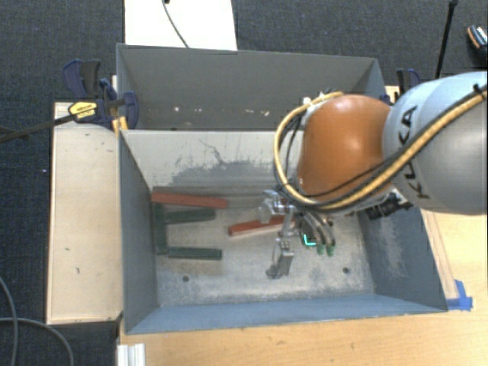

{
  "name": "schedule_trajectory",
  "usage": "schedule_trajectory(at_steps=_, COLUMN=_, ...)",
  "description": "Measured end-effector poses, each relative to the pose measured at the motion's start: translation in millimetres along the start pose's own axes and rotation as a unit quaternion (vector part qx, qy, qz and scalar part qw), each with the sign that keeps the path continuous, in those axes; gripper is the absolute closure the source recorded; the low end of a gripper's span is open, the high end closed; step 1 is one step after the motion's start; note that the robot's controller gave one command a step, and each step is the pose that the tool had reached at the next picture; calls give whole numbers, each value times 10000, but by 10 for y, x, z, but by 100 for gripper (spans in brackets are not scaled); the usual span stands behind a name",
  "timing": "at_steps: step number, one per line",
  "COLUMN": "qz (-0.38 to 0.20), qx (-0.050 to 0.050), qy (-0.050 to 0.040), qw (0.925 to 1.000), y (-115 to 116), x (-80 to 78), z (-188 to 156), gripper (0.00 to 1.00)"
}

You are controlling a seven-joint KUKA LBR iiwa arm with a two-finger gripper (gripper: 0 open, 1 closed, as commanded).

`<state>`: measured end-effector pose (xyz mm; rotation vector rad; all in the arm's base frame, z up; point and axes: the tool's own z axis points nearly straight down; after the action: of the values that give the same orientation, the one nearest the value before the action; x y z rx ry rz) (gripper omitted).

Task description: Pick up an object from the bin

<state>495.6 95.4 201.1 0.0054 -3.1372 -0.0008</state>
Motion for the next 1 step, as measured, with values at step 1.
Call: schedule_trajectory(at_steps=1, qz=-938, qx=5, qy=-28, qw=9956, y=-342, x=-855, z=1336, gripper=0)
